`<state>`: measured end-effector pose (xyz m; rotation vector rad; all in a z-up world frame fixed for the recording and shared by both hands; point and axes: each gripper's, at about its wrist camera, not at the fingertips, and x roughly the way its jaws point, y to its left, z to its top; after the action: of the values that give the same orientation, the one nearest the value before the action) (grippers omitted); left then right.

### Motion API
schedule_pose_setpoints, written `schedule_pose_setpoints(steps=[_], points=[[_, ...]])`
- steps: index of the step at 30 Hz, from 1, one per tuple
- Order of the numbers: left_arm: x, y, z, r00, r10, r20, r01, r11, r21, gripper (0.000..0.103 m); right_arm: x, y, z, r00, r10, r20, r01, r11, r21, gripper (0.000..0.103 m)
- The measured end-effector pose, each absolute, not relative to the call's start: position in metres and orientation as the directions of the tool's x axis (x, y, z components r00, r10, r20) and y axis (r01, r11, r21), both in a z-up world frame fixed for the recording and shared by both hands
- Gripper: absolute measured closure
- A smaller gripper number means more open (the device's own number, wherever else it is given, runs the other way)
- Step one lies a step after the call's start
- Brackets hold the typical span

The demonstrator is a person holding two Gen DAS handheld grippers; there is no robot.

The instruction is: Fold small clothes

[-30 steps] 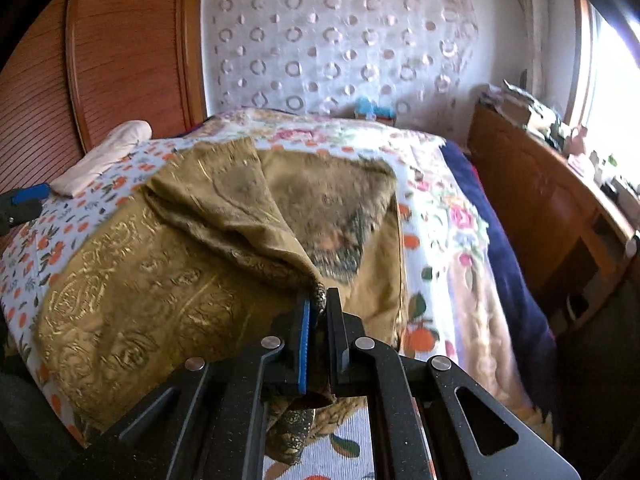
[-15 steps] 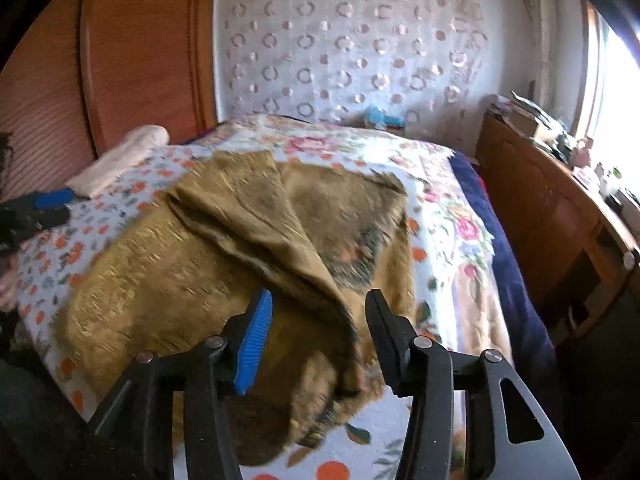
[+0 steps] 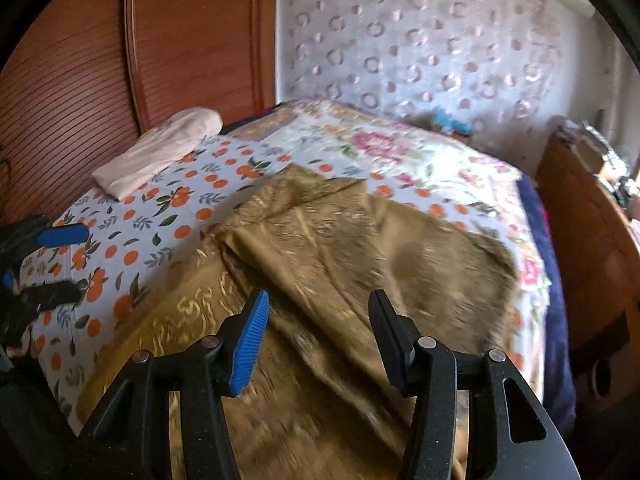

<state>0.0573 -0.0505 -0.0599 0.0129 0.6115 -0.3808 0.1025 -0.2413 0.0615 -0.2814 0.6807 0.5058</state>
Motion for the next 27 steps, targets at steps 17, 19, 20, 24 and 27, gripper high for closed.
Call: schedule_pose_setpoints(steps=[17, 19, 20, 24, 27], points=[[0.058, -0.052, -0.063, 0.739, -0.351, -0.575, 0.362, 0.927, -0.1, 0.034, 0.153, -0.209, 0.034, 0.571, 0.325, -0.754, -0.613, 0.78, -0.128, 0.071], [0.057, -0.051, -0.064, 0.738, -0.35, -0.577, 0.363, 0.927, -0.097, 0.034, 0.156, -0.21, 0.034, 0.583, 0.328, -0.743, -0.612, 0.779, -0.137, 0.095], [0.058, -0.052, -0.063, 0.739, -0.35, -0.576, 0.362, 0.927, -0.099, 0.034, 0.155, -0.212, 0.037, 0.574, 0.353, -0.739, -0.62, 0.776, -0.111, 0.097], [0.057, -0.051, -0.064, 0.737, -0.352, -0.577, 0.362, 0.926, -0.103, 0.034, 0.161, -0.233, 0.056, 0.625, 0.361, -0.692, -0.573, 0.815, -0.092, 0.099], [0.057, -0.051, -0.065, 0.735, -0.353, -0.578, 0.364, 0.926, -0.103, 0.034, 0.172, -0.255, 0.071, 0.669, 0.336, -0.663, -0.503, 0.862, -0.071, 0.099]])
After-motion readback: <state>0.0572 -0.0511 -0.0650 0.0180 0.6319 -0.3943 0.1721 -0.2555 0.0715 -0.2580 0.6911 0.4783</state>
